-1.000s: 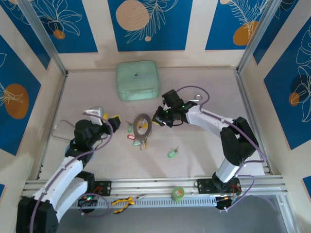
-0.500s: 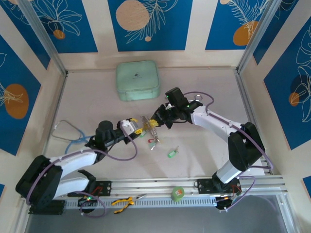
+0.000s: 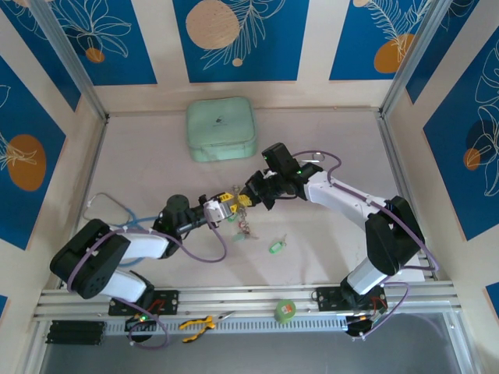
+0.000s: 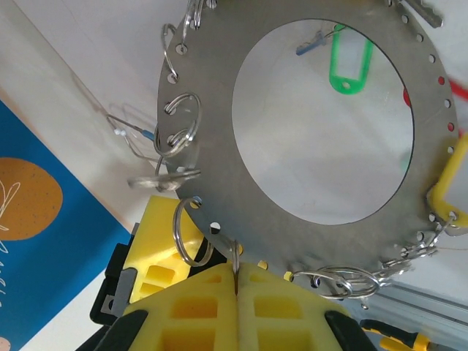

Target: Put the keys on the keyring

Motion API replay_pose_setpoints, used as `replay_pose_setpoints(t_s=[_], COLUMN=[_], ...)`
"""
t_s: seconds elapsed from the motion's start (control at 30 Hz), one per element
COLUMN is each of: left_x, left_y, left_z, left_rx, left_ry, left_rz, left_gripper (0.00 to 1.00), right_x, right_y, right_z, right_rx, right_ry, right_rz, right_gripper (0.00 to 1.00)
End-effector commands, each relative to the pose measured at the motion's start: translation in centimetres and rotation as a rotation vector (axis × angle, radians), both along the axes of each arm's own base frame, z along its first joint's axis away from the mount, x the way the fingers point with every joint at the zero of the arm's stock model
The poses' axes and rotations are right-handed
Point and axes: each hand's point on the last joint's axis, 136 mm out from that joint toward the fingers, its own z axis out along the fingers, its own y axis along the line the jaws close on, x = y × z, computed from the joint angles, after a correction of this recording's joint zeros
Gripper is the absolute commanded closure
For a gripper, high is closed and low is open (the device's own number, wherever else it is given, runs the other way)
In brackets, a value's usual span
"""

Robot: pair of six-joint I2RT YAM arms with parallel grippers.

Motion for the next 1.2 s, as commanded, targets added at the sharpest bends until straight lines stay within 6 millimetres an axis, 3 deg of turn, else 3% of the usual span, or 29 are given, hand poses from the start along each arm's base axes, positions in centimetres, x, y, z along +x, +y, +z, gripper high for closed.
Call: replay_pose_setpoints(t_s=[0.0, 0.27, 0.5, 0.9, 0.93, 1.03, 1.17], left_x=[-0.4, -0.9, -0.5, -0.4, -0.5, -0.5, -0.7], left_y=[-0.8, -1.1, -1.0, -1.1, -1.1, -1.2, -1.3], left_z=[2.0, 2.4, 2.6, 2.8, 2.6, 2.1, 1.9], left_rx=[-0.049, -0.069, -0.065, -0.043, -0.040, -0.030, -0.026], left_ry=[-0.077, -0.079, -0.095, -0.166, -0.162, -0.144, -0.137], left_rz=[-0.031, -0.066, -0.036, -0.001, -0.002, -0.004, -0.009], left_gripper=[0.72, 0.73, 0.87, 1.00, 0.97, 0.74, 0.69], right_x=[-0.8, -0.6, -0.9, -1.3, -1.3, -1.1, -1.0], right_y=[0.1, 0.6, 1.3, 1.9, 1.8, 1.7, 1.7], right_z=[0.8, 0.8, 1.0, 0.8, 0.8, 0.9, 1.1], right_rx=[0.012, 0.017, 0.032, 0.042, 0.043, 0.042, 0.043], right_ry=[0.008, 0.007, 0.009, 0.031, 0.030, 0.025, 0.019], right_rz=[0.005, 0.003, 0.019, 0.028, 0.025, 0.018, 0.013], right_gripper=[1.00, 1.00, 1.00, 1.00, 1.00, 1.00, 1.00])
